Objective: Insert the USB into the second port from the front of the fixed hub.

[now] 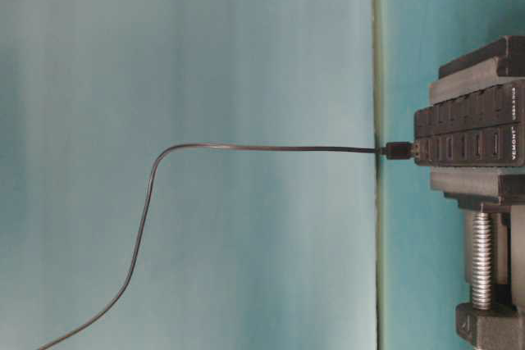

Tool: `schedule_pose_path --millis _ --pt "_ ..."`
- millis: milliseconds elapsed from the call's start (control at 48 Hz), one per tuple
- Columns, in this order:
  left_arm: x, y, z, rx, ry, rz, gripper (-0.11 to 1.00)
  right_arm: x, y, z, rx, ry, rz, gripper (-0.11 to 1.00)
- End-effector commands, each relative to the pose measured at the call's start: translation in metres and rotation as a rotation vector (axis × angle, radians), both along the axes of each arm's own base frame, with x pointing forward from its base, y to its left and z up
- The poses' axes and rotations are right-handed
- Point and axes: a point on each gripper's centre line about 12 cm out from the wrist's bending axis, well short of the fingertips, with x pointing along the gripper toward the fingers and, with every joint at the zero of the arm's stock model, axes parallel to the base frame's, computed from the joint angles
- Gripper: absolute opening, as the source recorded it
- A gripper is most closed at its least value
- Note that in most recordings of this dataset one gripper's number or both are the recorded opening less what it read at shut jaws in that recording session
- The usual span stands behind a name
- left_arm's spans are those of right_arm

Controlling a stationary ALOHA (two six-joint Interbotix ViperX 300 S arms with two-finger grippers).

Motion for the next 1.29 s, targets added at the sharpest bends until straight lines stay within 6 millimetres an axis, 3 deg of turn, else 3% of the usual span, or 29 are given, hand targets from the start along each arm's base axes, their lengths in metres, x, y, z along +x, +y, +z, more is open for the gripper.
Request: schedule_pose_path --millis 0,63,125,271,709,918,1272 --pt "0.002 -0.001 -0.008 -0.006 0.038 -0.004 0.13 0.001 -0.001 -0.001 0.006 0.000 -0.007 0.16" --pt "0.002 -0.001 -0.012 -0.006 0.068 -0.004 0.08 0.001 -0.002 -0.003 0.033 0.009 -0.011 0.18" --pt "0.002 0.000 -0.012 -0.003 0.075 -0.001 0.00 0.000 -0.003 -0.009 0.079 0.029 -0.012 0.09" --pt "0.002 0.001 -0.012 -0.002 0.078 0.002 0.00 -0.001 -0.003 -0.021 0.156 0.081 -0.016 -0.01" --pt "0.003 0.006 -0.020 -0.017 0.161 0.027 0.00 0.006 -0.022 -0.026 0.185 0.294 -0.119 -0.01" --pt "0.003 0.006 -0.023 -0.018 0.213 0.033 0.00 0.020 -0.031 -0.024 0.170 0.414 -0.154 -0.01" --pt "0.005 0.007 -0.035 -0.027 0.310 0.035 0.00 0.054 -0.038 -0.037 0.121 0.583 -0.167 -0.01"
